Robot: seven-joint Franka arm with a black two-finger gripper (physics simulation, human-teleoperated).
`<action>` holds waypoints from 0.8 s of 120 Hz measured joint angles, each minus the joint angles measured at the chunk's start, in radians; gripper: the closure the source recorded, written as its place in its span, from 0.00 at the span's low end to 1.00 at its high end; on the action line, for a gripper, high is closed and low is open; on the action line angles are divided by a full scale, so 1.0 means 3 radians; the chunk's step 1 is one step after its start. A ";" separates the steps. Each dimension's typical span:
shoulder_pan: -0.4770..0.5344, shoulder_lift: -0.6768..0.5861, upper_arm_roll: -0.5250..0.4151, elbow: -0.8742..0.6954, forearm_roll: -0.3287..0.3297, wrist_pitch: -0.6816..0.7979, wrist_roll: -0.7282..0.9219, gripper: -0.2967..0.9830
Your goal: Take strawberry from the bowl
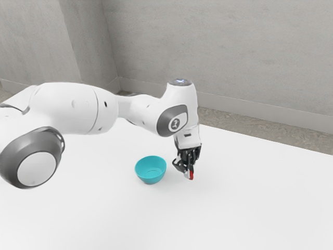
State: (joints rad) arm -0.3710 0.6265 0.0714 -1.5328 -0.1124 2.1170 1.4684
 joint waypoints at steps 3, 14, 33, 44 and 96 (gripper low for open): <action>0.0000 0.0018 -0.0001 0.0001 -0.0002 0.0008 -0.0004 0.72; 0.0000 0.0068 -0.0003 0.0002 -0.0008 0.0031 -0.0018 0.72; -0.0014 0.0087 -0.0017 0.0005 -0.0009 0.0055 -0.0036 0.55; -0.0016 0.0087 -0.0025 0.0005 -0.0007 0.0061 -0.0044 0.44; -0.0031 -0.1126 0.0429 -0.0246 0.0026 -0.0548 -0.1120 0.26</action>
State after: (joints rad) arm -0.3802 0.2886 0.2000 -1.6067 -0.1046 1.9526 1.1323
